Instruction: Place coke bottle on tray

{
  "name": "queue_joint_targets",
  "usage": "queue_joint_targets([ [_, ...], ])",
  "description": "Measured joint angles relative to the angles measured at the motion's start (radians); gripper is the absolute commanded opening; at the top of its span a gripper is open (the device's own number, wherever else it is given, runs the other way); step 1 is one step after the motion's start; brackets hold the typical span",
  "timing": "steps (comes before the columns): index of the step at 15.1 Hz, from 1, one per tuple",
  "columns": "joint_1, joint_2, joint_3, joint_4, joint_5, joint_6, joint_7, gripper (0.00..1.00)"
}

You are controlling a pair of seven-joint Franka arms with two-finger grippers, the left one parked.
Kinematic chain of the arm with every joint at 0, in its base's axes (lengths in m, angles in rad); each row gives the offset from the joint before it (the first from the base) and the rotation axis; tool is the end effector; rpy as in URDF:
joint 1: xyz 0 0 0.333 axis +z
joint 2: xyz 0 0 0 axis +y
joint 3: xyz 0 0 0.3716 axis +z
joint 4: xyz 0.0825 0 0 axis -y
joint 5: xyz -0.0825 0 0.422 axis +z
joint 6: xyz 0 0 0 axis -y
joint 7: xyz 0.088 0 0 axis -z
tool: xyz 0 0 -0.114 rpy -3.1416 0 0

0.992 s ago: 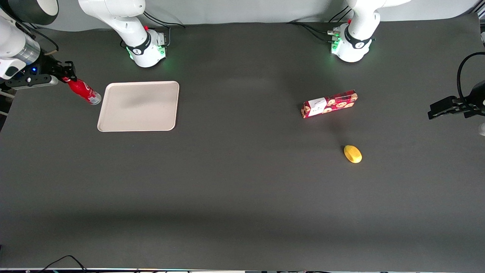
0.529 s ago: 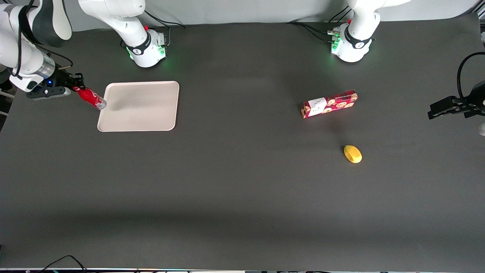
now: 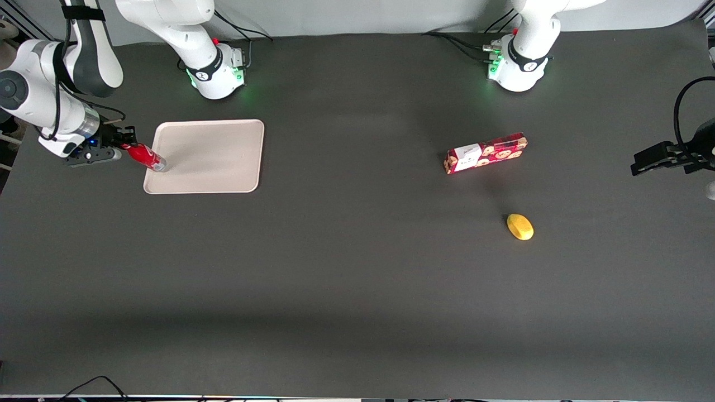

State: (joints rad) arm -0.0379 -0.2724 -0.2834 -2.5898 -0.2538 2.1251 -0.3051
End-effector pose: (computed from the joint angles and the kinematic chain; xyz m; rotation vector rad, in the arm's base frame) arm 0.3870 -0.1396 0.3542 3.0516 0.2397 -0.3449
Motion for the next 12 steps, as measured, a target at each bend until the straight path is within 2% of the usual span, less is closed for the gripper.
queue_joint_targets([
  [6, 0.000, 0.044, 0.000, 0.000, 0.008, 0.031, 0.001, 0.00],
  [7, 0.000, 0.047, 0.000, 0.000, 0.010, 0.033, 0.001, 0.05],
  [8, 0.000, 0.048, 0.000, 0.001, 0.011, 0.034, 0.001, 0.41],
  [9, 0.000, 0.048, 0.000, 0.001, 0.012, 0.036, 0.001, 0.98],
  [12, 0.000, 0.050, -0.001, 0.001, 0.013, 0.043, 0.001, 1.00],
])
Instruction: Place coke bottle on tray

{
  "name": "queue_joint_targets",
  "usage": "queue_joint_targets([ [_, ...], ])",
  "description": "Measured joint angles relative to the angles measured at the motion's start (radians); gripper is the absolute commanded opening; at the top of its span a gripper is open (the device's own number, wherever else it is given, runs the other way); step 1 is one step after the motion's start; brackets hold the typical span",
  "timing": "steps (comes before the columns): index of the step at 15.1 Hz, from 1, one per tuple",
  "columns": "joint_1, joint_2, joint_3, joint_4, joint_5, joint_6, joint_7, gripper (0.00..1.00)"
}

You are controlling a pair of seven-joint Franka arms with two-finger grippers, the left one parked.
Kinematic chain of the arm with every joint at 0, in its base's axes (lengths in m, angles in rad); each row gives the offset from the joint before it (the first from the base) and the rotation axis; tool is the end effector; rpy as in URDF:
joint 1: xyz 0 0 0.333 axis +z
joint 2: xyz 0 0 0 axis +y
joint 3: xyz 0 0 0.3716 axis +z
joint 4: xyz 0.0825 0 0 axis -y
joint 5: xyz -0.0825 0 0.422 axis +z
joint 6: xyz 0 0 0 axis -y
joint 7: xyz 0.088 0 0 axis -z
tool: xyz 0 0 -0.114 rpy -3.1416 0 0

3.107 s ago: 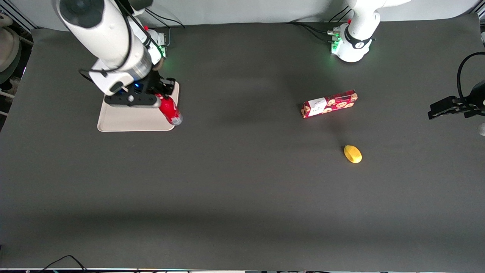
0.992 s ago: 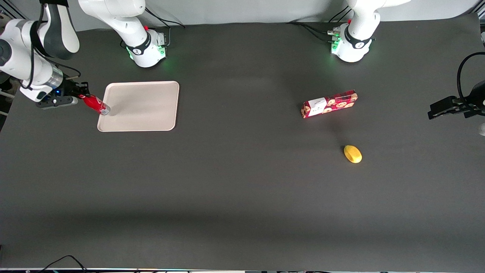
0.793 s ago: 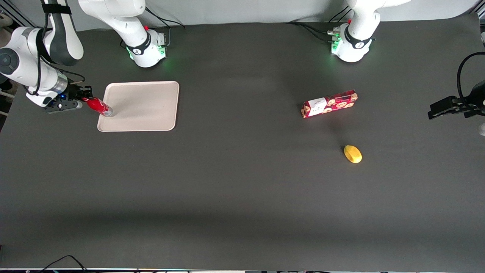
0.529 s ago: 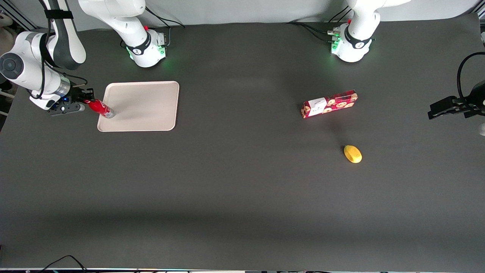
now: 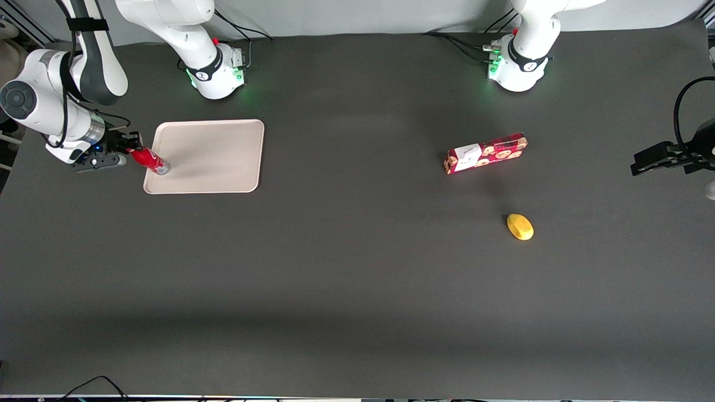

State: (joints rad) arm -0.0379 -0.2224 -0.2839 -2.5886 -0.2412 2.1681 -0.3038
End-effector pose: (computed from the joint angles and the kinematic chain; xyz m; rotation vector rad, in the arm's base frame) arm 0.3937 -0.1399 0.3376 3.0566 0.2317 -0.3517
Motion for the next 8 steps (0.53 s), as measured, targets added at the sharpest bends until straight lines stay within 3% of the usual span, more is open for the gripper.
queue_joint_targets([
  [5, 0.000, 0.003, 0.000, 0.002, 0.006, 0.003, 0.001, 1.00],
  [8, 0.002, -0.016, 0.002, 0.046, 0.045, -0.049, 0.001, 1.00],
])
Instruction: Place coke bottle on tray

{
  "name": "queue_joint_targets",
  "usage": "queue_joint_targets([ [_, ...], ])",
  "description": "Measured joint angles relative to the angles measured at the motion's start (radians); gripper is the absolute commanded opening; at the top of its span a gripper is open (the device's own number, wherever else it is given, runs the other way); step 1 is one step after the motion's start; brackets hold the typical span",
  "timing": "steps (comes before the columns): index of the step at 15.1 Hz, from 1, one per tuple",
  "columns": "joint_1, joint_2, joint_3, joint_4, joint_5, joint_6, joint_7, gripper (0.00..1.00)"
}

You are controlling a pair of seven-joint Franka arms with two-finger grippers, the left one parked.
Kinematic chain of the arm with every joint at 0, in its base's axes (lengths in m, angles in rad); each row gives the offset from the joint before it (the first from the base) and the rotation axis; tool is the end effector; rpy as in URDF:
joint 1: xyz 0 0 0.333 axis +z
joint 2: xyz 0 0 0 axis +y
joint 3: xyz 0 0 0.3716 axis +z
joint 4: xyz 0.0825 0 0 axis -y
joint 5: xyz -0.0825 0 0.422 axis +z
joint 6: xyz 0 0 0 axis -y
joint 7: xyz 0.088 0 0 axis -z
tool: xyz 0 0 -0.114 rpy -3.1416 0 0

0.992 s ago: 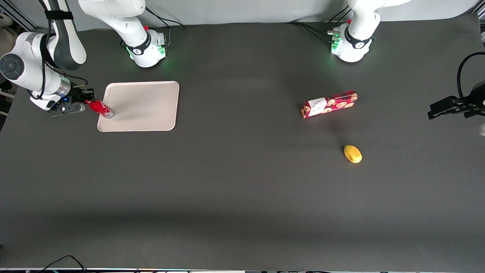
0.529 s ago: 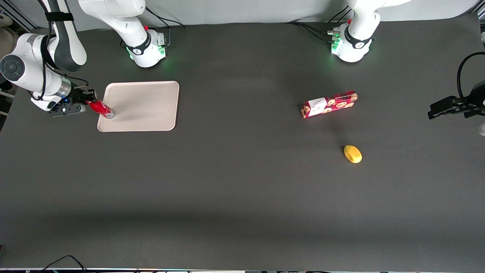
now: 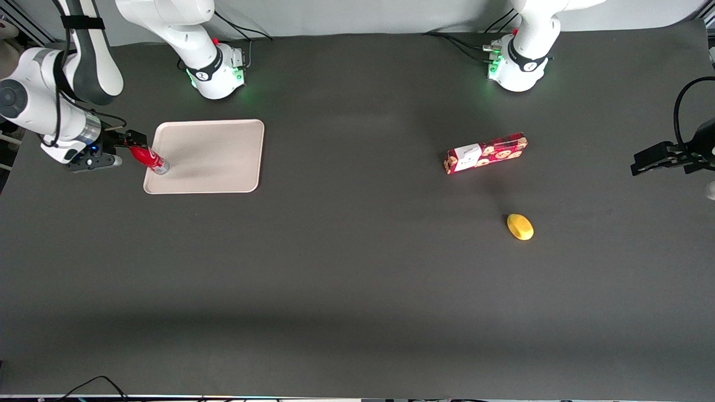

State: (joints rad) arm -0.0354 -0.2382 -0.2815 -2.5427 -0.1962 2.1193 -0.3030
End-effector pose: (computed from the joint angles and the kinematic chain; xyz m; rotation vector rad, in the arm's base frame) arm 0.4037 -0.1414 0.3602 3.0891 0.1833 -0.3233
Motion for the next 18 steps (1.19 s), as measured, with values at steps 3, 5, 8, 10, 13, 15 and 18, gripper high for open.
queue_joint_targets([
  [3, 0.002, -0.051, 0.033, 0.138, 0.065, -0.120, 0.000, 1.00],
  [5, 0.003, -0.065, 0.095, 0.276, 0.145, -0.220, 0.028, 1.00],
  [8, 0.009, -0.056, 0.199, 0.468, 0.210, -0.301, 0.213, 1.00],
  [10, 0.018, -0.020, 0.250, 0.585, 0.236, -0.341, 0.331, 1.00],
  [13, 0.027, 0.108, 0.285, 0.785, 0.238, -0.412, 0.401, 1.00],
  [15, 0.029, 0.197, 0.288, 0.882, 0.238, -0.420, 0.437, 1.00],
  [18, 0.030, 0.264, 0.288, 0.933, 0.228, -0.433, 0.489, 1.00],
])
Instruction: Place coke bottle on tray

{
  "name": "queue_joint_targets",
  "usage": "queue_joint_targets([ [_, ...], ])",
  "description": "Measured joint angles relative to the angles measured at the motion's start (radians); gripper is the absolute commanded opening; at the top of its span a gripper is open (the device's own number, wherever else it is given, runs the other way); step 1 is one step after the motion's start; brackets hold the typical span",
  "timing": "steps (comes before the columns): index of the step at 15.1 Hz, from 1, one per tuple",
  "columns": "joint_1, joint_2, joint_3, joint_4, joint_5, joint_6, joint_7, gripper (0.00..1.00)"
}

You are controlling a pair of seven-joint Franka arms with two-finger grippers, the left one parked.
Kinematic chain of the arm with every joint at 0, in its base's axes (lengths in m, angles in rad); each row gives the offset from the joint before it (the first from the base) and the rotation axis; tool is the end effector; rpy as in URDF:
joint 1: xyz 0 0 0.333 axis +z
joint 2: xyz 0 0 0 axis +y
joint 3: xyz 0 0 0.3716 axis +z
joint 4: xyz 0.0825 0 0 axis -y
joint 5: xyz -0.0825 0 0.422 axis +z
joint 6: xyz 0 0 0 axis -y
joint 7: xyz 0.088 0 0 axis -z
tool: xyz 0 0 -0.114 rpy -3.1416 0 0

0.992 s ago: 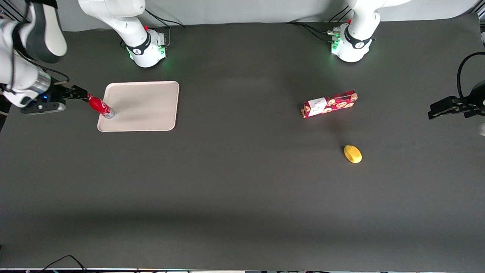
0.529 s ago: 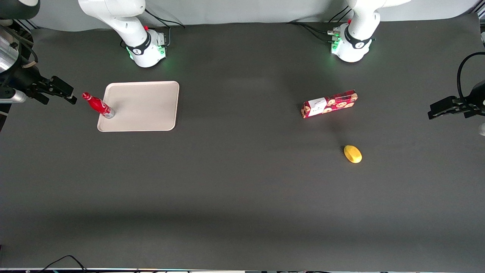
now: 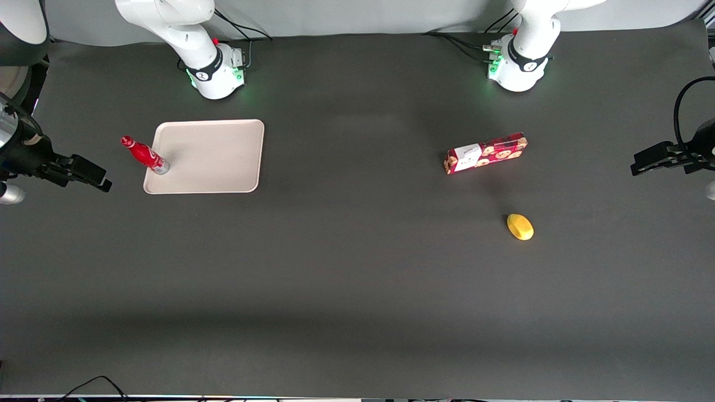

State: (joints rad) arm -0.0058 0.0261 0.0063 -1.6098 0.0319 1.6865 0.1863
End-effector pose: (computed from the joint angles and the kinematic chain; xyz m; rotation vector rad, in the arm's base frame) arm 0.6123 0.0035 0.6478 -3.0904 0.2924 -0.0736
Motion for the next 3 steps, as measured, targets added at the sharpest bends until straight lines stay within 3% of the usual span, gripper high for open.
queue_joint_targets([
  [3, 0.000, 0.009, 0.001, 0.006, -0.009, -0.003, 0.008, 1.00],
])
